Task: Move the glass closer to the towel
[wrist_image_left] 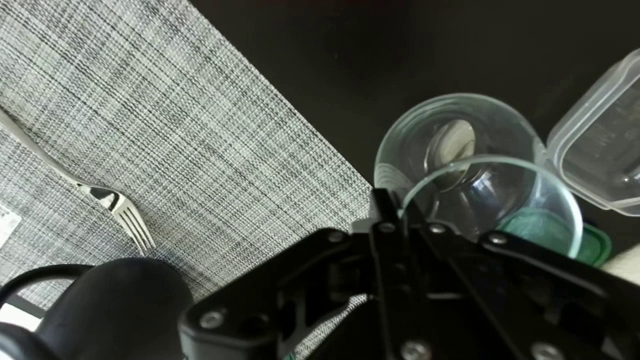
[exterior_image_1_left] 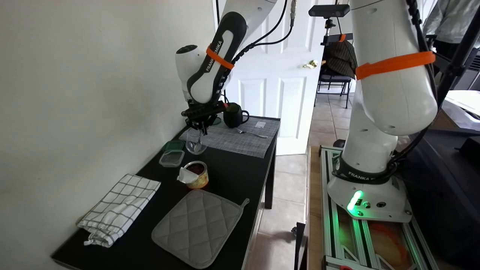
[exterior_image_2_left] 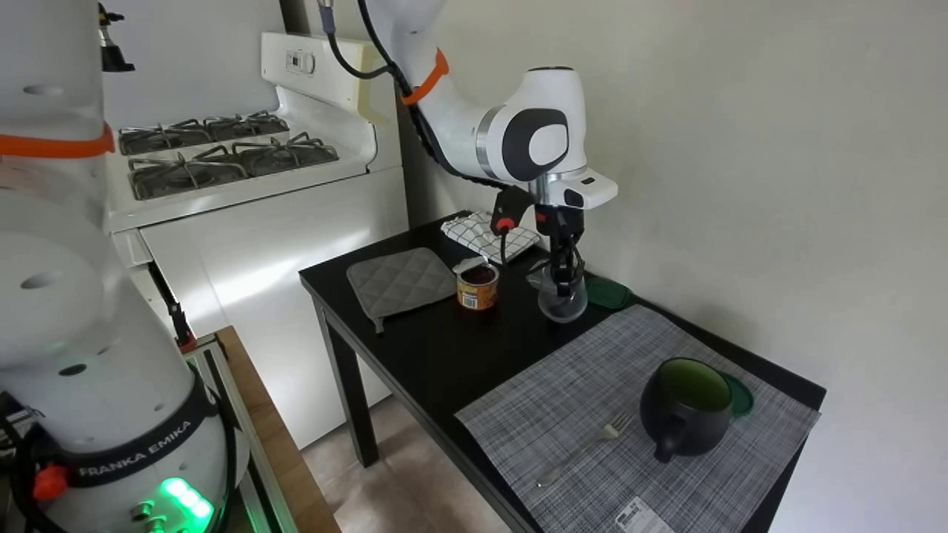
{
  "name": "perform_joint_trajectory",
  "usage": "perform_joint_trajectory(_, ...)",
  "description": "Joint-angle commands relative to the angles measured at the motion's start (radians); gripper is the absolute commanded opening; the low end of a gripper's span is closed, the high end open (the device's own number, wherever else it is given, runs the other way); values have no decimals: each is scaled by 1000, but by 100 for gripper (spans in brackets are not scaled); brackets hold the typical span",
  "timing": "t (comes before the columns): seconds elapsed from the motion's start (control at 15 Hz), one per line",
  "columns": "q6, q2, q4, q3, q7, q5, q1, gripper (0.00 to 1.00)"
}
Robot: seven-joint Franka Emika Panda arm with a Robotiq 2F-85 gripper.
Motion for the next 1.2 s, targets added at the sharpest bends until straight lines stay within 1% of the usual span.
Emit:
perform_joint_trajectory(0.0, 21, 8, -7, -8, -20, 44, 7, 1)
perform_joint_trajectory(0.2, -5, 13, 0, -11, -21, 45, 13, 1)
perform_joint_trajectory(0.4, -29, 9, 5, -26, 1, 21, 28, 1)
perform_joint_trajectory(0.53, -69, 7, 13, -33, 6, 13, 37, 1)
perform_joint_trajectory(0.73, -148, 0, 29, -22, -6, 19, 37, 1)
perform_joint_trajectory(1.13, -211, 5, 51, -12, -6, 20, 39, 1)
